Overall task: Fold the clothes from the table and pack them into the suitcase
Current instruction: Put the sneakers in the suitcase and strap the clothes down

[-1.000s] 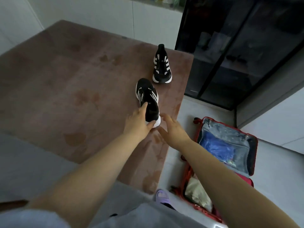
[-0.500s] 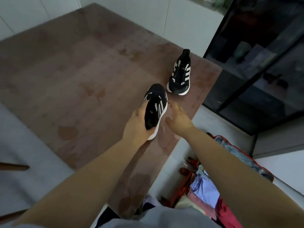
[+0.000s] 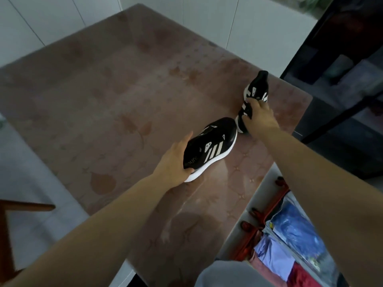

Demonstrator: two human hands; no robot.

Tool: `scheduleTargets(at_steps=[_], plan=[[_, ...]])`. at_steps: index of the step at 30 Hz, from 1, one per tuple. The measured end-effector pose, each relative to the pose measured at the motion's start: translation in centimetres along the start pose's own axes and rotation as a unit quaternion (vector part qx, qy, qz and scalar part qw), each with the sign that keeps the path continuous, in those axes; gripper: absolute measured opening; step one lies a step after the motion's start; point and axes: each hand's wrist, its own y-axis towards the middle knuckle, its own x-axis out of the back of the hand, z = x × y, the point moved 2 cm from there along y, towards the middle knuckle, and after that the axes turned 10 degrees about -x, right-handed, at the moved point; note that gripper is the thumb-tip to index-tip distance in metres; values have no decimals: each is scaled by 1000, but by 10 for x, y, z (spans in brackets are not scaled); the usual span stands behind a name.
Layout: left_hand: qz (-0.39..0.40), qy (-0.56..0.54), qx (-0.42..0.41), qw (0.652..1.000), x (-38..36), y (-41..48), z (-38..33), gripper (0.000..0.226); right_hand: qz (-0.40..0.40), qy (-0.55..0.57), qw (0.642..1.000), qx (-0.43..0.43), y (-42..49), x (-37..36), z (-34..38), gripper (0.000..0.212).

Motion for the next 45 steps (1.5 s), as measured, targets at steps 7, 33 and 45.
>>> scheduleTargets(at_steps=[7, 33, 45], plan=[[63, 76, 21, 995, -3, 4, 3, 91, -6, -70, 997, -24, 53, -12, 9, 70], [-145, 111, -59, 981, 23, -2, 9, 89, -127, -3, 911, 392, 2, -22, 120, 57], [-44, 240, 78, 967, 78, -25, 52, 94, -44, 8, 884, 465, -96, -92, 130, 33]])
